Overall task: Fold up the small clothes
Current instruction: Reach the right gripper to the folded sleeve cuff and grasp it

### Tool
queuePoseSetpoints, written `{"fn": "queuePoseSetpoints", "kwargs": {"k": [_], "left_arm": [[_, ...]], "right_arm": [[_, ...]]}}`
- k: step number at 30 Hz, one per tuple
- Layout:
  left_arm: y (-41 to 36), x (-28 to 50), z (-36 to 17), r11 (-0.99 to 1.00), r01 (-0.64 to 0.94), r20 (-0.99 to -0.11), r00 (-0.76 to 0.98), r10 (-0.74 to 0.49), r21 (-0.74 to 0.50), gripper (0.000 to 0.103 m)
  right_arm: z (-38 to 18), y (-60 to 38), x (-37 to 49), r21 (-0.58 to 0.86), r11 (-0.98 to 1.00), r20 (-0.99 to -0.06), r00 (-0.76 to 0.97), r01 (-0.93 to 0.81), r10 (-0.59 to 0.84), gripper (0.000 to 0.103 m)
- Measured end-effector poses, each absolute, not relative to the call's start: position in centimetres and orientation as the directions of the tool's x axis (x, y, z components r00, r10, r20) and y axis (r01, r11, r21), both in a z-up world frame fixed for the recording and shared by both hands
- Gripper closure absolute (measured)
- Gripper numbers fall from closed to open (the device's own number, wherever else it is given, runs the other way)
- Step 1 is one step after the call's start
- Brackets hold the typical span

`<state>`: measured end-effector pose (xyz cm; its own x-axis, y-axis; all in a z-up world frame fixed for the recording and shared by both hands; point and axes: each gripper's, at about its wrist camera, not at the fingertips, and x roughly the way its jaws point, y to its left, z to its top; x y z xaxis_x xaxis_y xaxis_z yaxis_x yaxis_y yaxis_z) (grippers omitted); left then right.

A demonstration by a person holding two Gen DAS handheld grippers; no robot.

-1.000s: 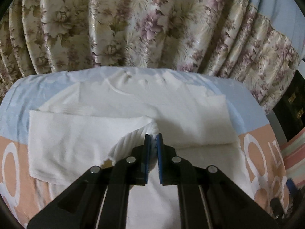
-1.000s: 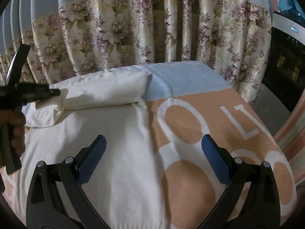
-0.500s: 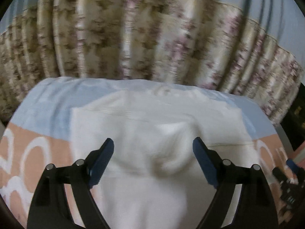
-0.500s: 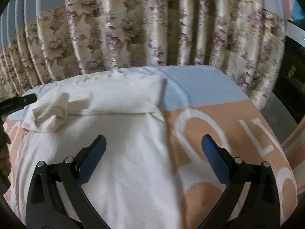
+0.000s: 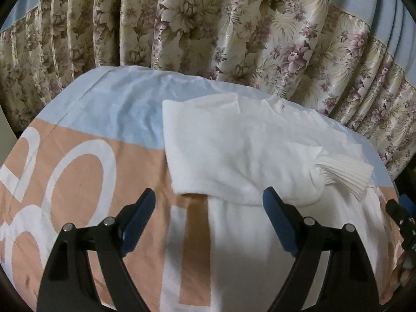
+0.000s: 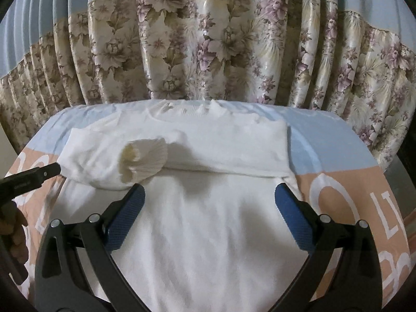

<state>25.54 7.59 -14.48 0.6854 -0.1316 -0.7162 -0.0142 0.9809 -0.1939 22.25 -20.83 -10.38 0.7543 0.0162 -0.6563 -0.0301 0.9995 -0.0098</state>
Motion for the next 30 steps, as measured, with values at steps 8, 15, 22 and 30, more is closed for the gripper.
{"fn": "queuePoseSetpoints", "kwargs": {"k": [8,15,22,30], "left_arm": [[5.9,26.3,-15.0,0.974,0.016,-0.713,0.679,-0.175,-0.224,0.018],[5.6,26.3,-15.1,0.977,0.023,-0.715,0.677,-0.173,-0.214,0.018],[5.9,26.8,-15.1,0.978,0.019,-0.717,0.677,-0.166,-0.208,0.018],[6.2,27.6,-14.8,0.982,0.02,-0.713,0.685,-0.15,-0.187,0.018]], "right_arm": [[-11.7,-20.7,22.4,0.0,0.997,-0.685,0.727,-0.075,0.054,0.003],[-13.2,-22.2,24.9,0.015,0.999,-0.702,0.712,-0.032,0.033,0.004],[-14.7,-23.3,29.1,0.05,0.999,-0.728,0.685,-0.012,0.045,0.012],[-15.8,-21.8,30.7,0.063,0.994,-0.772,0.627,-0.088,0.105,0.09]]}}
